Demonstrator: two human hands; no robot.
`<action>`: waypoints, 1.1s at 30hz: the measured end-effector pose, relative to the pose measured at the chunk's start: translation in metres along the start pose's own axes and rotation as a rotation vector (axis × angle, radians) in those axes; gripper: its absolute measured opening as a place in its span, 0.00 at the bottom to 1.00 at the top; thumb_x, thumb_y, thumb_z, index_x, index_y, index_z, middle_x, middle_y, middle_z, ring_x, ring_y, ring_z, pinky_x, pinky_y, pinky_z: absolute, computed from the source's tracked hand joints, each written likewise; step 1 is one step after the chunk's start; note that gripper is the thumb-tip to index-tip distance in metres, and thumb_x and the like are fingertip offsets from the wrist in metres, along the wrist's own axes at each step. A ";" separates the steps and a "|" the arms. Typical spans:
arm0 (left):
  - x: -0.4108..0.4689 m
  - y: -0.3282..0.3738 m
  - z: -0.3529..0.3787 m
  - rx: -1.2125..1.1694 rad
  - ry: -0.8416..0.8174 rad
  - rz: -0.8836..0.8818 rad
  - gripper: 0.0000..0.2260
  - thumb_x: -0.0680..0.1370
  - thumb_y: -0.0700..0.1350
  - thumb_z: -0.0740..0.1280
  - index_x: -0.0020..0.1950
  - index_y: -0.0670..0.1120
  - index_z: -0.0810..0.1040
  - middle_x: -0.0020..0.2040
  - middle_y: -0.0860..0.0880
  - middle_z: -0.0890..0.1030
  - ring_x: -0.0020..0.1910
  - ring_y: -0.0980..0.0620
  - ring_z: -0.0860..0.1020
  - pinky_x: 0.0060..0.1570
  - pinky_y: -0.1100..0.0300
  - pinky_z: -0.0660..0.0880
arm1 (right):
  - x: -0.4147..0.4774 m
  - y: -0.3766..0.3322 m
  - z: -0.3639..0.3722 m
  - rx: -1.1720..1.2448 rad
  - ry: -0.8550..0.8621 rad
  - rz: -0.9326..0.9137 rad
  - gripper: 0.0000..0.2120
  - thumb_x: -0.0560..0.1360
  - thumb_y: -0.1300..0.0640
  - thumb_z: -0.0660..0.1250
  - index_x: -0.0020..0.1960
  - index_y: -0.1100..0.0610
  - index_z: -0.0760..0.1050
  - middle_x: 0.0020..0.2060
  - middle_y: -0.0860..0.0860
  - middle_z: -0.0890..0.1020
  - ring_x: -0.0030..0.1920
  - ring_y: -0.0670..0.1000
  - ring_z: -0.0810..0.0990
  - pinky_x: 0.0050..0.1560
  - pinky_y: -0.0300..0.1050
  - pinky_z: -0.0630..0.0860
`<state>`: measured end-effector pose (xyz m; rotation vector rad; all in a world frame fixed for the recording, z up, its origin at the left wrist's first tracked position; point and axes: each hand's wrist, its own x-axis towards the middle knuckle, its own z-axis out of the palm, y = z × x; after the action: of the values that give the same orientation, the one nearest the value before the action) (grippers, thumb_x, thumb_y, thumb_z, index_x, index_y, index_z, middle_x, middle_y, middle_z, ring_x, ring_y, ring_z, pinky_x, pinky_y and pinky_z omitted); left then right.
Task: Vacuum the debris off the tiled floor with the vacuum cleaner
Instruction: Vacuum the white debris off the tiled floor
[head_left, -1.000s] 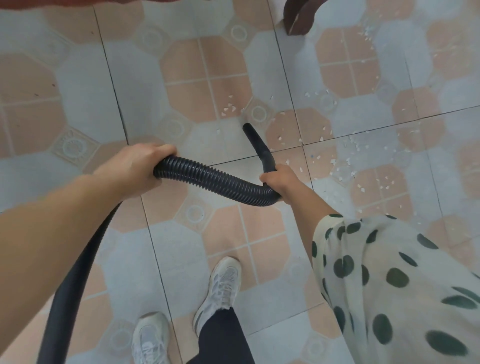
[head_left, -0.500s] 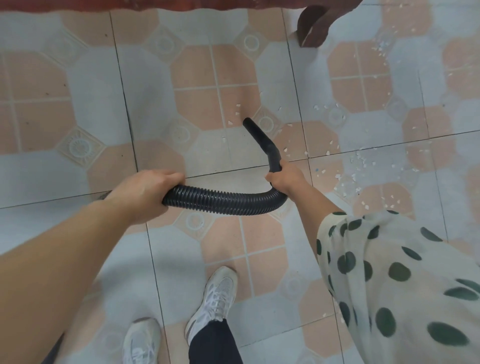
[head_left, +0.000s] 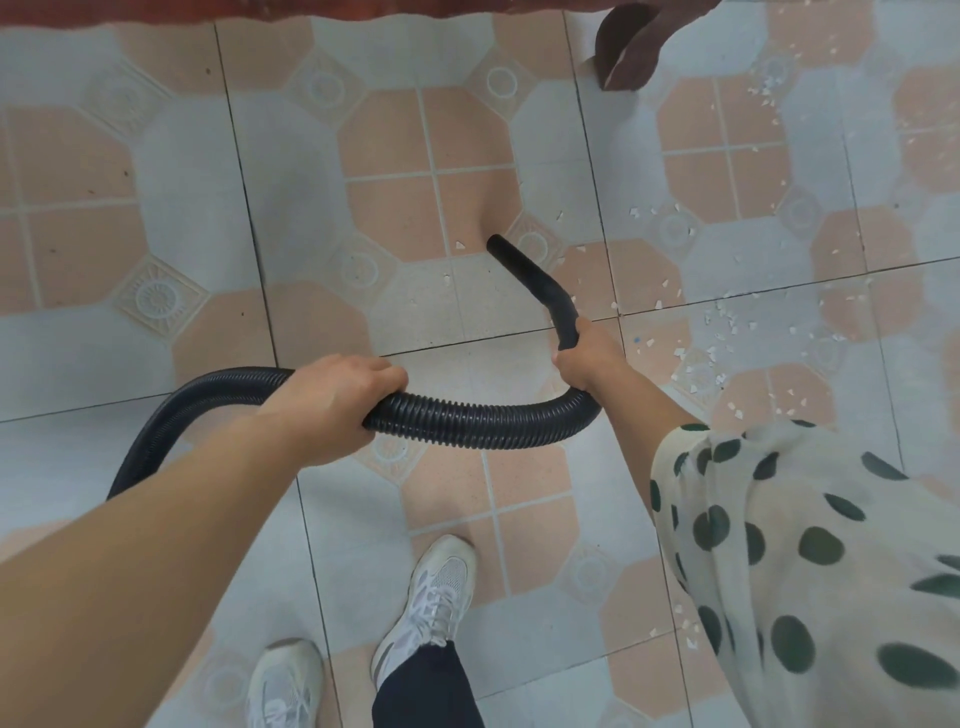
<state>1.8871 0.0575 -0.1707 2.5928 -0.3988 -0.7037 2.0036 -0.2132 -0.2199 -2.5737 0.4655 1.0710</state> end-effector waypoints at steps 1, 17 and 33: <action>-0.001 0.000 0.000 0.010 -0.020 0.000 0.10 0.71 0.40 0.67 0.47 0.52 0.70 0.42 0.55 0.74 0.41 0.52 0.73 0.38 0.60 0.64 | -0.003 0.001 0.001 -0.022 -0.002 -0.017 0.21 0.77 0.60 0.63 0.69 0.56 0.66 0.57 0.58 0.76 0.53 0.60 0.76 0.52 0.51 0.76; -0.039 0.008 0.017 0.104 -0.229 0.007 0.10 0.73 0.42 0.64 0.45 0.55 0.66 0.43 0.55 0.73 0.44 0.53 0.72 0.38 0.61 0.63 | -0.062 0.027 0.043 -0.177 -0.162 -0.194 0.18 0.77 0.59 0.62 0.66 0.55 0.65 0.53 0.58 0.77 0.49 0.60 0.77 0.51 0.54 0.78; -0.033 0.013 0.004 0.149 -0.140 0.009 0.07 0.74 0.41 0.63 0.49 0.51 0.69 0.43 0.54 0.74 0.40 0.50 0.70 0.37 0.59 0.63 | -0.052 0.034 0.032 -0.099 -0.011 -0.005 0.21 0.78 0.59 0.61 0.70 0.55 0.63 0.59 0.59 0.75 0.51 0.60 0.75 0.52 0.53 0.76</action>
<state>1.8549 0.0574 -0.1541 2.6866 -0.5236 -0.8870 1.9349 -0.2212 -0.2094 -2.6515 0.4128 1.1329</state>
